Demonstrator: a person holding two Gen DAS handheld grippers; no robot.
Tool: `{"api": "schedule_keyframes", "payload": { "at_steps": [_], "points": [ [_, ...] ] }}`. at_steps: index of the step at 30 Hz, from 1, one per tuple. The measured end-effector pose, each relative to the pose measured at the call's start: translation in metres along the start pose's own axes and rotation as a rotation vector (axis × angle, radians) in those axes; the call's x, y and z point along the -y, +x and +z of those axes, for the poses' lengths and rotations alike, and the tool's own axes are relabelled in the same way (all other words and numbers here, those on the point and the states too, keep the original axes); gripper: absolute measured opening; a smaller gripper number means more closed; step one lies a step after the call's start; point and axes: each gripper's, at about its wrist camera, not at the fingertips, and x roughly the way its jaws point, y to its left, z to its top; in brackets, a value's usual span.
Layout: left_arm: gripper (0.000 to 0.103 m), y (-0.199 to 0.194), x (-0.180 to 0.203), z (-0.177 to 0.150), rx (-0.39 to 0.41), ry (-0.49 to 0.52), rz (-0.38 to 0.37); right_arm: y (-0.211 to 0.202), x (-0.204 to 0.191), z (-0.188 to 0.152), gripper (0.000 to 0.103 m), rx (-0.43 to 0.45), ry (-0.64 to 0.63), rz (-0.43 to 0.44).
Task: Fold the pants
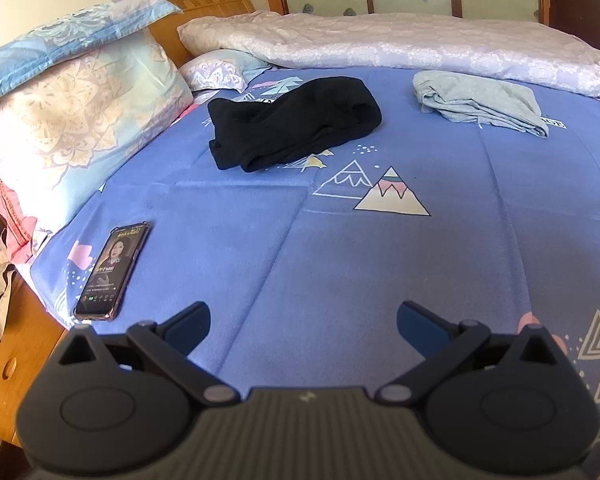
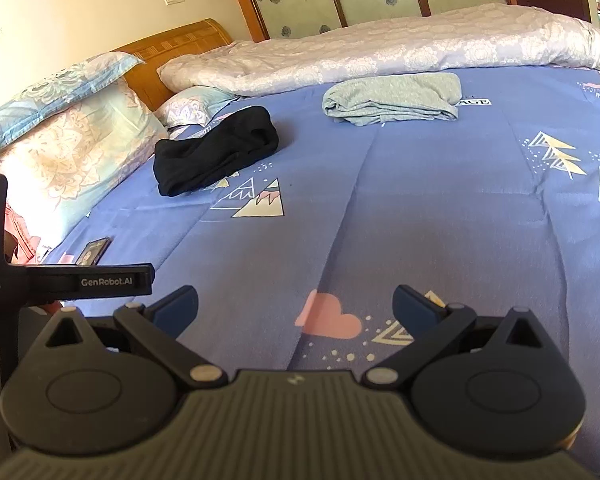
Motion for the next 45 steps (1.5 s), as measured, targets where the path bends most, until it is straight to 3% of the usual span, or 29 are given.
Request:
{"api": "schedule_keyframes", "payload": {
  "at_steps": [45],
  "points": [
    [0.103,0.0013,-0.0001,0.0002,-0.008,-0.005,0.006,-0.0027,0.0071,0.0004,0.103,0.002,0.031,-0.007]
  ]
}}
